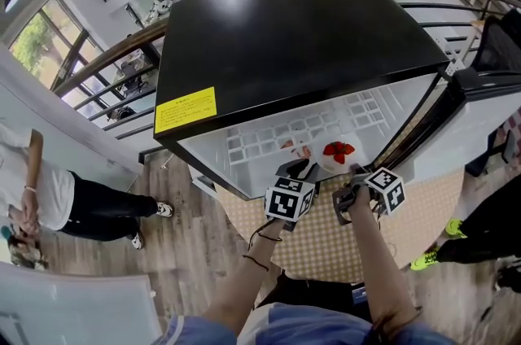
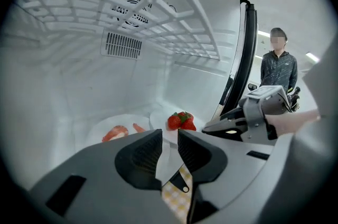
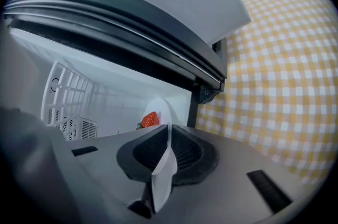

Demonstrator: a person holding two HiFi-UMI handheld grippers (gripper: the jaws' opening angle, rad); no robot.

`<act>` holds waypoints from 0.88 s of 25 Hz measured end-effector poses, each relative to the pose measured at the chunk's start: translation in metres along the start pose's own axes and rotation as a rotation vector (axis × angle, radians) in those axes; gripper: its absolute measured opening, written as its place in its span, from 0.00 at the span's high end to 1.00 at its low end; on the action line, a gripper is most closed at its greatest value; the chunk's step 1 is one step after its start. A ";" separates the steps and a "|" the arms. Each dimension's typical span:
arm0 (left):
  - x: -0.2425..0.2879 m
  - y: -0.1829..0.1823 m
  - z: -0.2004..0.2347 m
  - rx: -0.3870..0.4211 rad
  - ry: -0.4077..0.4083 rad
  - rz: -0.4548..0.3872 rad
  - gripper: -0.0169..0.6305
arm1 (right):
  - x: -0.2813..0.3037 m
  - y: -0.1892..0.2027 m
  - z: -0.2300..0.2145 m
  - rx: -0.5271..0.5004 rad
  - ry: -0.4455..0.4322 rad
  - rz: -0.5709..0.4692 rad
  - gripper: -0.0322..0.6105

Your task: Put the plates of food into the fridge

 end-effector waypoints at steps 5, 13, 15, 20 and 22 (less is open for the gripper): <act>-0.021 0.014 -0.012 -0.022 0.022 0.007 0.84 | 0.010 -0.001 0.008 -0.051 -0.011 0.005 0.89; -0.047 0.030 -0.035 -0.033 0.073 0.017 0.84 | 0.016 0.001 0.022 -0.163 -0.116 0.030 0.89; -0.053 0.032 -0.039 -0.033 0.083 0.016 0.84 | 0.013 0.003 0.025 -0.198 -0.133 0.036 0.89; -0.062 0.037 -0.043 -0.066 0.092 0.010 0.84 | 0.005 0.005 0.023 -0.251 -0.139 0.049 0.84; -0.065 0.040 -0.045 -0.079 0.096 0.011 0.84 | 0.003 0.003 0.022 -0.236 -0.152 0.054 0.81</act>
Point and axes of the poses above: the fingertips, and each gripper's own axes: x forward along the fingers, z to its left, y out of its underside, the point moved 1 cm from there along -x, backward along the fingers, and after that the axes turned 4 degrees about -z, right-handed, at the moved point
